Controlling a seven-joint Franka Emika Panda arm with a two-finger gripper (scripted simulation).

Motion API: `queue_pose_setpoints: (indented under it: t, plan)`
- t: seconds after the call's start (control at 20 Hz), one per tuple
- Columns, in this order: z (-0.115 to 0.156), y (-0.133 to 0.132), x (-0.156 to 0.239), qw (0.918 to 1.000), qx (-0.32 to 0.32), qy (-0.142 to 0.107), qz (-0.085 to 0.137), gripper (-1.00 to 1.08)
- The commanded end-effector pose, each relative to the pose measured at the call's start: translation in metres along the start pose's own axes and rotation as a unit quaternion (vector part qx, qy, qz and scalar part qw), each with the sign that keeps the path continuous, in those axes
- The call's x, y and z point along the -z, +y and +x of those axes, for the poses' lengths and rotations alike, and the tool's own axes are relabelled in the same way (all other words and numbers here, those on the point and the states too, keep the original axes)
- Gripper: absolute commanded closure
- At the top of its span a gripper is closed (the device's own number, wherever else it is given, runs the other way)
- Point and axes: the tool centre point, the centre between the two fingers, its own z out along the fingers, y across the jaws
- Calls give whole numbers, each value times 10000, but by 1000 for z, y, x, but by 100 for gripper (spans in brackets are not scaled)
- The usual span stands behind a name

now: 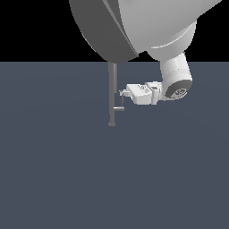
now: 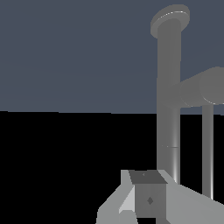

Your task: Turn on the faucet by rotating a designated handle.

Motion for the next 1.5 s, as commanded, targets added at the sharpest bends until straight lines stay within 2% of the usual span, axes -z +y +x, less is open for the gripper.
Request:
queue_pose_setpoints:
  t: [0.0, 0.35, 1.45]
  plan:
    - [4, 0, 1, 9999, -58, -79, 38, 108]
    - [6, 0, 1, 9999, -84, -110, 51, 108]
    - [-2, 36, 1, 9999, -91, -107, 67, 108]
